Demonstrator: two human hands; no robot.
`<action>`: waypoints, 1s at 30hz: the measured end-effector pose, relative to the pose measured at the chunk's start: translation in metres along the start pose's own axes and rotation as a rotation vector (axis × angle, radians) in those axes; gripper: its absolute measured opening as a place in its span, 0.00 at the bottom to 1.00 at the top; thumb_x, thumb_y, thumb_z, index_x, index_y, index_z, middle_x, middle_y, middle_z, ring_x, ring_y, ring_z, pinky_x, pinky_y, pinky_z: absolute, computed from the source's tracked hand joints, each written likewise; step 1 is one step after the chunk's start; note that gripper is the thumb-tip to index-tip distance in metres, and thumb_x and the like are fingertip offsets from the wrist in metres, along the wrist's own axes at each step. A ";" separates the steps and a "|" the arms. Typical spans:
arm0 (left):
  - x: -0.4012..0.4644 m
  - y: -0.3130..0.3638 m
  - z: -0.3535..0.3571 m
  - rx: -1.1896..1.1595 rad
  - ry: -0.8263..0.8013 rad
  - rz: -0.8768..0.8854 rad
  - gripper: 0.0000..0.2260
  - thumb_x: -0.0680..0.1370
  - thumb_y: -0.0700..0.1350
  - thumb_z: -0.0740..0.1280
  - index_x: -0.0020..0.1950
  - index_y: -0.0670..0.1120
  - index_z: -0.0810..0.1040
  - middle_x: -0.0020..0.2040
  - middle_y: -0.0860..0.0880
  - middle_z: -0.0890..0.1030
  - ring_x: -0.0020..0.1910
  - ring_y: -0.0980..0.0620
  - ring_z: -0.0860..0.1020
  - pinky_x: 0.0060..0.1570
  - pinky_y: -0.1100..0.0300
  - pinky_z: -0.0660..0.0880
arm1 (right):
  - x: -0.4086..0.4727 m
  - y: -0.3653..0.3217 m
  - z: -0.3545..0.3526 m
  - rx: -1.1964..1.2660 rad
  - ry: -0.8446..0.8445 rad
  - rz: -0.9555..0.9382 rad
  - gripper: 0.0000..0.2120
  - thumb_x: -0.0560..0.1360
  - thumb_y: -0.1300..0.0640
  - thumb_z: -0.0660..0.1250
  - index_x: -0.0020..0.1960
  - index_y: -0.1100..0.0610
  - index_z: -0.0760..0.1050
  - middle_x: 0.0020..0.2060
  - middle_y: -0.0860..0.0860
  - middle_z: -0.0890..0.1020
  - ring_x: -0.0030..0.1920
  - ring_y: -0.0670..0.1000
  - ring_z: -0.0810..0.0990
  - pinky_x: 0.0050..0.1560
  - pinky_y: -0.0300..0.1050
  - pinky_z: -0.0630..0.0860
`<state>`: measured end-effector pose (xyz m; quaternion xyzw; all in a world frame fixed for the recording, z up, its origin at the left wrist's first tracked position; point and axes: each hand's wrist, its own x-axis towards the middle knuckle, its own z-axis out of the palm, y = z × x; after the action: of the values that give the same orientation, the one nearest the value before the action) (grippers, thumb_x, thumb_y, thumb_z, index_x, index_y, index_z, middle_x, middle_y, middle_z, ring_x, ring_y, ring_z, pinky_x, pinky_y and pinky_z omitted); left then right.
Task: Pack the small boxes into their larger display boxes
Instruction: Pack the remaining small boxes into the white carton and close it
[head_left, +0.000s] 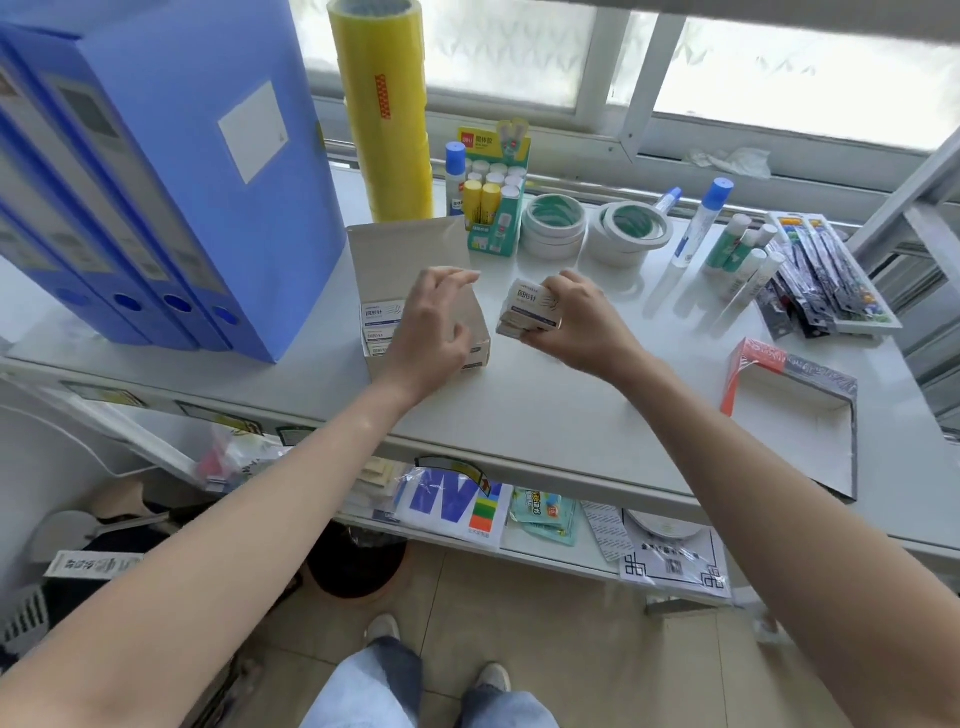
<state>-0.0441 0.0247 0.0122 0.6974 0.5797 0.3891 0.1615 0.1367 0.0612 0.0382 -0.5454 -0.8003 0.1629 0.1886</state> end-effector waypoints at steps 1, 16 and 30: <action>0.002 -0.005 -0.006 0.021 0.027 -0.032 0.24 0.72 0.33 0.62 0.68 0.43 0.70 0.64 0.43 0.69 0.66 0.48 0.69 0.66 0.56 0.68 | 0.005 -0.005 0.001 0.008 0.011 -0.010 0.17 0.68 0.56 0.72 0.51 0.64 0.74 0.45 0.57 0.73 0.45 0.52 0.69 0.44 0.42 0.64; -0.001 -0.067 -0.054 -0.316 0.130 -0.625 0.22 0.78 0.42 0.57 0.73 0.47 0.62 0.73 0.47 0.65 0.70 0.50 0.66 0.62 0.60 0.64 | 0.047 -0.079 0.056 -0.038 -0.254 -0.191 0.17 0.67 0.54 0.72 0.53 0.60 0.75 0.46 0.54 0.75 0.47 0.57 0.76 0.46 0.50 0.74; -0.012 -0.077 -0.058 -0.390 -0.158 -0.773 0.19 0.76 0.51 0.51 0.55 0.49 0.79 0.55 0.43 0.81 0.55 0.43 0.79 0.48 0.49 0.81 | 0.060 -0.097 0.065 -0.009 -0.383 -0.190 0.21 0.67 0.53 0.74 0.57 0.58 0.74 0.52 0.56 0.75 0.47 0.52 0.71 0.45 0.42 0.64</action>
<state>-0.1396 0.0218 -0.0068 0.4135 0.6996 0.3479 0.4675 0.0067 0.0798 0.0337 -0.4275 -0.8699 0.2418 0.0451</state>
